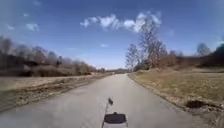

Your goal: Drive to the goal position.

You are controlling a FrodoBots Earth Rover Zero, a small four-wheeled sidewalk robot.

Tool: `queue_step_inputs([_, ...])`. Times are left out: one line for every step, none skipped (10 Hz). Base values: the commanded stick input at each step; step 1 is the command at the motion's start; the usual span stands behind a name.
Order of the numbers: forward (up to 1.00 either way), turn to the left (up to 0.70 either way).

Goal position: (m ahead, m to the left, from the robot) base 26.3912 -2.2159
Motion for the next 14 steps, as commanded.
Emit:
queue_step_inputs([1.00, 0.00])
queue_step_inputs([1.00, 0.00])
queue_step_inputs([1.00, 0.00])
queue_step_inputs([1.00, 0.00])
queue_step_inputs([1.00, 0.00])
queue_step_inputs([1.00, 0.00])
queue_step_inputs([1.00, 0.00])
queue_step_inputs([1.00, 0.00])
queue_step_inputs([1.00, 0.00])
queue_step_inputs([1.00, 0.00])
queue_step_inputs([1.00, 0.00])
queue_step_inputs([1.00, 0.00])
queue_step_inputs([1.00, 0.00])
queue_step_inputs([1.00, 0.00])
